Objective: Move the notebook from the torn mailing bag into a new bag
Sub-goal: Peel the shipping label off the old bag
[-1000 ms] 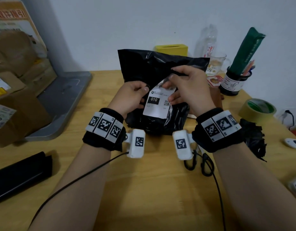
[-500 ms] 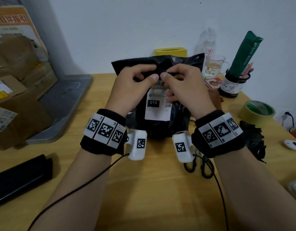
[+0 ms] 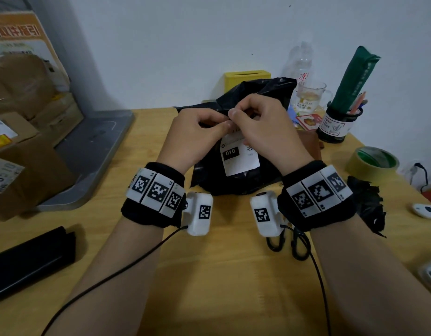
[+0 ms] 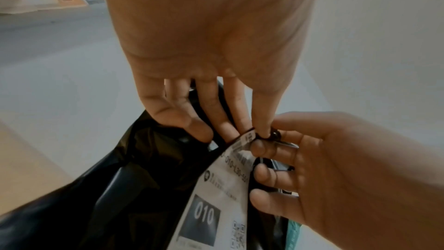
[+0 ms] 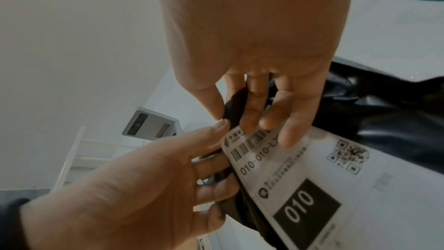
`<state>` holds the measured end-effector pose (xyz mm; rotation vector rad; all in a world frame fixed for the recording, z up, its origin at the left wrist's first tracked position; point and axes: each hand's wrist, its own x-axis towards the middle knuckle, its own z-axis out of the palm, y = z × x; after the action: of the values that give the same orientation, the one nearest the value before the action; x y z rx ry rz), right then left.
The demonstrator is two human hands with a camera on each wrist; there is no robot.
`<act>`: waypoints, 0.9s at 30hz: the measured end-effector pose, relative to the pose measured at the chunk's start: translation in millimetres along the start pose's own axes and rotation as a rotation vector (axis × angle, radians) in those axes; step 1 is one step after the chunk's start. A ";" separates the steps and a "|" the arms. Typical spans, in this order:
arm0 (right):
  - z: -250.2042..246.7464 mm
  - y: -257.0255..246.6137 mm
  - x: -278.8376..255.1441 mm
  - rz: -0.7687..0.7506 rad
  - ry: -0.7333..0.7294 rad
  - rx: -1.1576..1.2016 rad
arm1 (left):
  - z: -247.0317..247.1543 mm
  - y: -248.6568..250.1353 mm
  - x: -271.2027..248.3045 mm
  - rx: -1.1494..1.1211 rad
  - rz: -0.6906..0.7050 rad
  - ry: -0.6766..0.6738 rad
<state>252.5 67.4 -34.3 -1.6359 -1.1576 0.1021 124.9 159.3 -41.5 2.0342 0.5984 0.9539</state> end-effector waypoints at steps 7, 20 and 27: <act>1.9 -2.3 -0.9 -0.008 0.002 0.113 | 3.3 6.5 -2.9 -0.185 -0.167 0.058; 1.7 4.0 -0.4 0.018 -0.033 0.087 | -5.2 -1.2 0.2 -0.551 -0.412 0.065; 1.0 4.3 -2.9 0.052 -0.065 0.053 | 1.3 -7.2 1.3 -0.470 -0.325 0.055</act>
<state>253.0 66.3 -39.4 -1.6262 -1.1519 0.2194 126.1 163.7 -47.4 1.4483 0.6404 0.8594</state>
